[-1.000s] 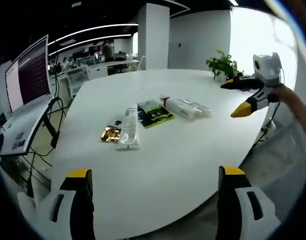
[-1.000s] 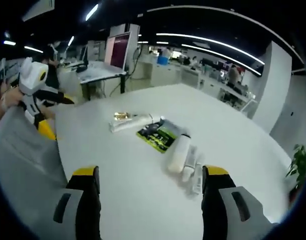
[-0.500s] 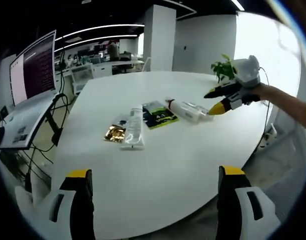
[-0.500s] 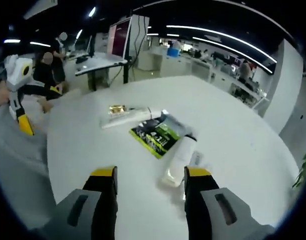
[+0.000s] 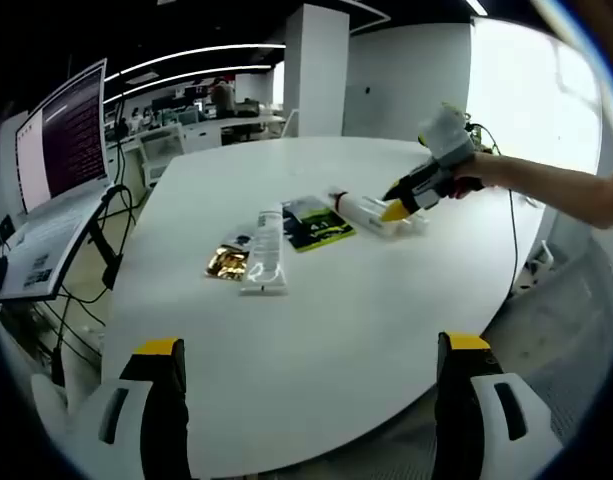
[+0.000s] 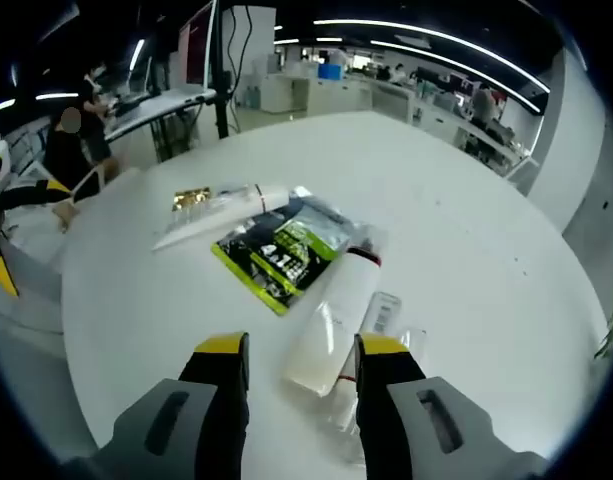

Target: Arrange the skincare products in the storage area until every visible bottle or jar stands upright without overlapping.

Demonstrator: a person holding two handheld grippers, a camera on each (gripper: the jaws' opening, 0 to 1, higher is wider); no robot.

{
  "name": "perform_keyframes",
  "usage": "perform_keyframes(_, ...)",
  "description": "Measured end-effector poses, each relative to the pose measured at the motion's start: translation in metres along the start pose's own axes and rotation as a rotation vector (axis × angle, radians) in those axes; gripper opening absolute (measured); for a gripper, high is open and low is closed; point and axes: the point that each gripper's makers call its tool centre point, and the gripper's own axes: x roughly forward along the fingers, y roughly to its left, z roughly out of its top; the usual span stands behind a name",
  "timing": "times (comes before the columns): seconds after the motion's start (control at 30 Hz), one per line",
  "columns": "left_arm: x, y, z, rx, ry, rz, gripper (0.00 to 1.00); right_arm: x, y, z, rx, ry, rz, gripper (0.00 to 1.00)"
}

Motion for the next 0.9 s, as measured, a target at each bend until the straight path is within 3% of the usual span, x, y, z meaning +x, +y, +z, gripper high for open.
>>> perform_keyframes(0.4,0.001,0.002,-0.003,-0.002,0.016,-0.001,0.98,0.023,-0.012,-0.007,0.032,0.078,0.017,0.38)
perform_keyframes(0.9,0.000,0.003,-0.006,-0.002,0.028,0.007,0.97,0.040,-0.014,-0.009,0.022,0.260,0.054,0.39)
